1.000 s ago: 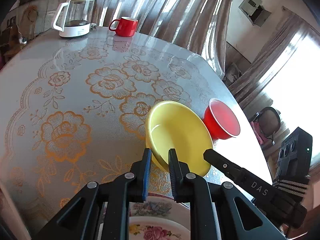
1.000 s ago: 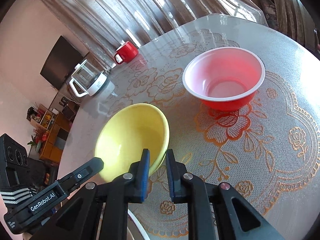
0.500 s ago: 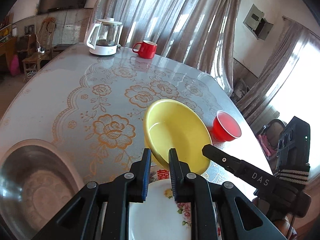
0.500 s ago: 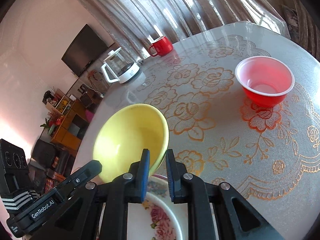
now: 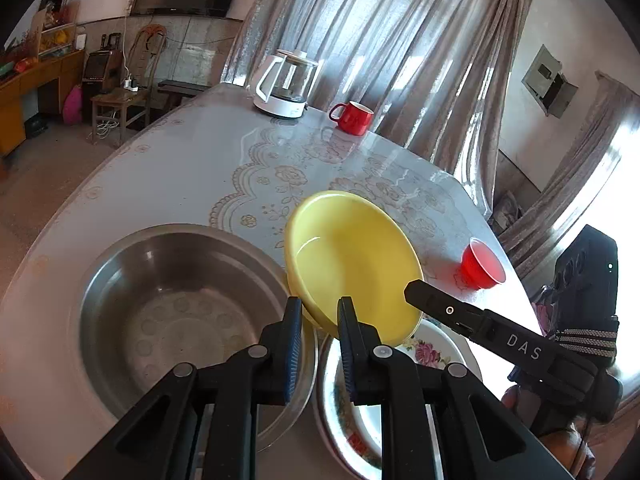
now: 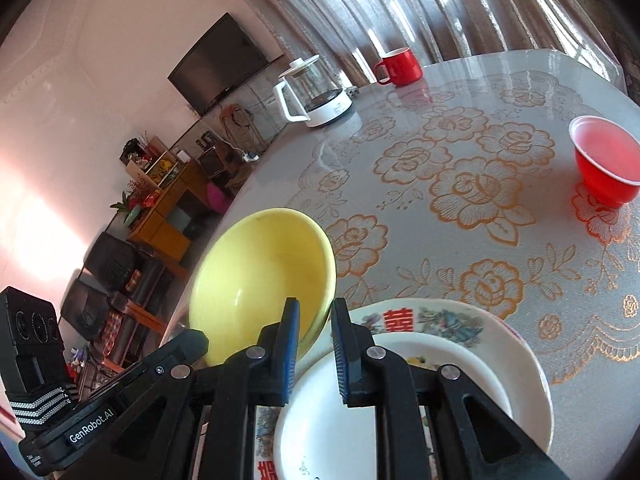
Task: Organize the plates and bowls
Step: 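Lift the yellow bowl and lower it into the steel basin, then open the right gripper and withdraw it from the yellow bowl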
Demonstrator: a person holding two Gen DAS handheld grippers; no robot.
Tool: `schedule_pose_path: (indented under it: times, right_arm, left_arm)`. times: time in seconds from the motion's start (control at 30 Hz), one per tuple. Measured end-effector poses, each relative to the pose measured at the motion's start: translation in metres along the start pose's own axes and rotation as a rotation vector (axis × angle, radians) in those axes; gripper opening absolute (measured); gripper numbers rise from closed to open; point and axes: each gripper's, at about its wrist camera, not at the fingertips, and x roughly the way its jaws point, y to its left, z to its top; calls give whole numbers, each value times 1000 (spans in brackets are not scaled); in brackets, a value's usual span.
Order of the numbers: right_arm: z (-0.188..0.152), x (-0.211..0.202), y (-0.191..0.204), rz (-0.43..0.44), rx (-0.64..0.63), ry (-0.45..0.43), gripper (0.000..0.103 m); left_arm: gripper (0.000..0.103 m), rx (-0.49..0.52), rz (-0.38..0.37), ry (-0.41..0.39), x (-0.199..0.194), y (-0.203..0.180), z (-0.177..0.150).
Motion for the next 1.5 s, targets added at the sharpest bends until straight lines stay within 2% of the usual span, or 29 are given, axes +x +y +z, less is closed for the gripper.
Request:
schedule_pose_path:
  times: [0.2,0.57,0.67,0.9,1.13,1.5]
  right_arm:
    - [-13,16,30,40,-59,45,15]
    - [-32,52,71,72,-140,130,15]
    - [-37,62,80,86,-153,162,17]
    - [-55,76,100,47,-239,204,17]
    - [-58,81,102,33,-247,228,17]
    - [-63,74,102,46,-240,208,26]
  left_arm:
    - [18,-21,57,-18,-20,27,-17]
    - [17,-117,106,-7,-32,77,-35]
    - [17,-118,113,-7,-32,80,-38]
    - [17,-116,126,-10,-32,82,-40]
    - [17,-138,139,-9,-32,91,-41]
    - [17,-101,180,-24,-35,85,-44]
